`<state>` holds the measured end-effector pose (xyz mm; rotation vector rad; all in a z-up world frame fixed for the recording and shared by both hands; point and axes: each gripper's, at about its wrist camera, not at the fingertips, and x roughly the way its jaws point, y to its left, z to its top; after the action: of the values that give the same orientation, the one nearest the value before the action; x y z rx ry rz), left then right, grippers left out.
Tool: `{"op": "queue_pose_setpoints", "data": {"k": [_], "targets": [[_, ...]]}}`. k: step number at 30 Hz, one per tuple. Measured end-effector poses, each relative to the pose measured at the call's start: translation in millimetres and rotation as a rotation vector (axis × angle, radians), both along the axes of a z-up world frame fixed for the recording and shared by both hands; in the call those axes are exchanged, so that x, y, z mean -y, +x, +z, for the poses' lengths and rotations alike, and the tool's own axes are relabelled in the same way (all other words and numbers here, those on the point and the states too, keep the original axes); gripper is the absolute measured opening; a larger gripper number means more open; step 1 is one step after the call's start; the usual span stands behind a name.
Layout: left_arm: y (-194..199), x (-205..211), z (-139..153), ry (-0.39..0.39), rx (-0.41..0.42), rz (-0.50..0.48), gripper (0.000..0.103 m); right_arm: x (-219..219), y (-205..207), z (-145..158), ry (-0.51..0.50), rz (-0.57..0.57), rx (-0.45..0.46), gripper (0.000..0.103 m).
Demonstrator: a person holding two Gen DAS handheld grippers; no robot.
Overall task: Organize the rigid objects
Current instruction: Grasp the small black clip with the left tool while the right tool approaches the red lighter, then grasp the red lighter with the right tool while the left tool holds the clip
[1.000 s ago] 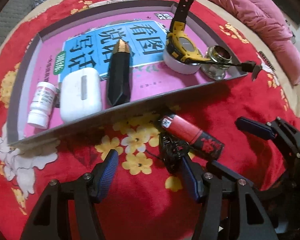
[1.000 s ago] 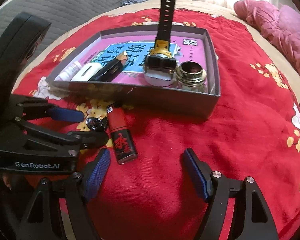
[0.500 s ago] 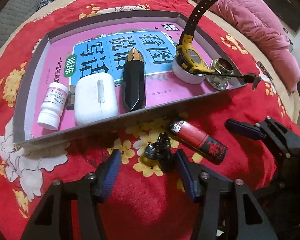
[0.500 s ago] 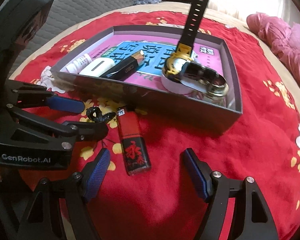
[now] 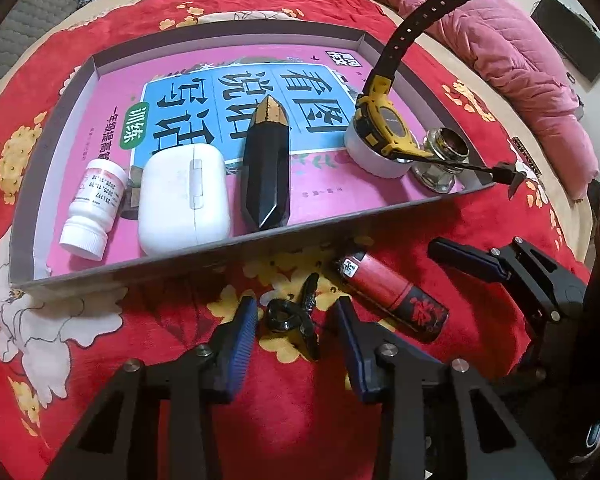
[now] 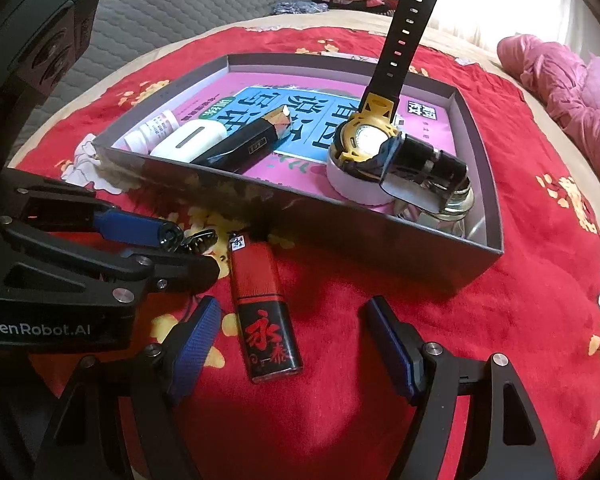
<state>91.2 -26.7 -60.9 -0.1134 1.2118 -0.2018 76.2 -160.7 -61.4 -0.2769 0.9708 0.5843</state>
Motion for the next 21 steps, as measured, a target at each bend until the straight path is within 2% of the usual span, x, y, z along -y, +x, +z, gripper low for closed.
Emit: {"op": "queue_pose_setpoints", "data": {"k": [12, 21], "targets": [[2.0, 5.7, -0.7, 0.037, 0.020, 0.006, 0.025, -3.0, 2.5, -1.5, 0.012, 0.018, 0.006, 0.070], [0.4, 4.4, -0.4, 0.044, 0.036, 0.003, 0.025, -9.4, 1.5, -1.0, 0.011, 0.054, 0.025, 0.062]]}}
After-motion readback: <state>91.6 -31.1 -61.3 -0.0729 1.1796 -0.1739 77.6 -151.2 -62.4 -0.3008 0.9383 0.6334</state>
